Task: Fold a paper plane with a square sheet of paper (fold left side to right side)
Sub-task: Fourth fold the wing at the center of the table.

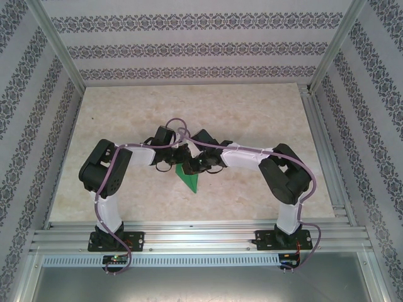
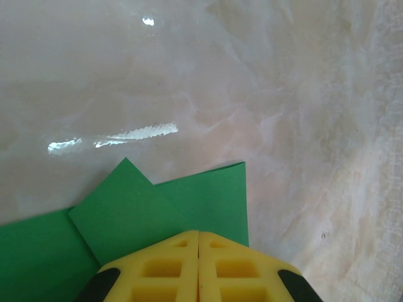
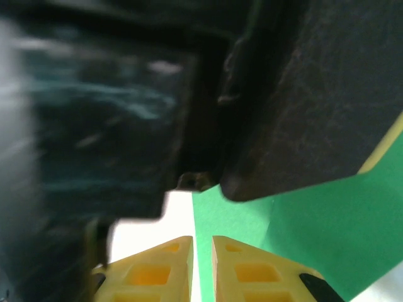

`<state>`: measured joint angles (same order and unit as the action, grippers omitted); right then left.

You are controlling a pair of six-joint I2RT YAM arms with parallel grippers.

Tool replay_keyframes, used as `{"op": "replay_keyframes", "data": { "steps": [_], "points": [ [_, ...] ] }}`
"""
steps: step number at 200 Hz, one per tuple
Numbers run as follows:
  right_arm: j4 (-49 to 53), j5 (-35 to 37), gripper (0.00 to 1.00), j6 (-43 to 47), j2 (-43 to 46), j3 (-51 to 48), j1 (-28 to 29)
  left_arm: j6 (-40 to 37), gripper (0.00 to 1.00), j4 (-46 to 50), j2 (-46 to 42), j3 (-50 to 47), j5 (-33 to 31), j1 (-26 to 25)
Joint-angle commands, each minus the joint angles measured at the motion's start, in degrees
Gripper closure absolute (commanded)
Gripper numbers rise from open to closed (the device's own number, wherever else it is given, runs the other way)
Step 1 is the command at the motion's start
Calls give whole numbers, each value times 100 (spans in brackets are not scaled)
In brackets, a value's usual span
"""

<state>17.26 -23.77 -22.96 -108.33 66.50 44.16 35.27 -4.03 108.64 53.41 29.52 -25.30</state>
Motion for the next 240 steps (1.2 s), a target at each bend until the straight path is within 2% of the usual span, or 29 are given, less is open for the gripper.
{"op": "replay_keyframes", "data": {
  "steps": [1, 57, 114, 172, 240],
  "points": [
    [64, 189, 84, 261, -240, 162, 49, 22, 92, -221, 113, -139, -144, -51],
    [59, 164, 85, 183, -330, -300, 169, -5, 93, -204, 79, -306, -280, -51],
    [-515, 119, 85, -112, 145, -1268, 260, -28, 93, -182, 71, -306, -267, -46],
    [-172, 76, 85, 17, 401, -1639, 500, -83, 94, -41, 1, -306, -372, -47],
    [-170, 84, 85, -261, 851, -2352, 913, -117, 94, 46, 6, -271, -454, -50]
  ]
}}
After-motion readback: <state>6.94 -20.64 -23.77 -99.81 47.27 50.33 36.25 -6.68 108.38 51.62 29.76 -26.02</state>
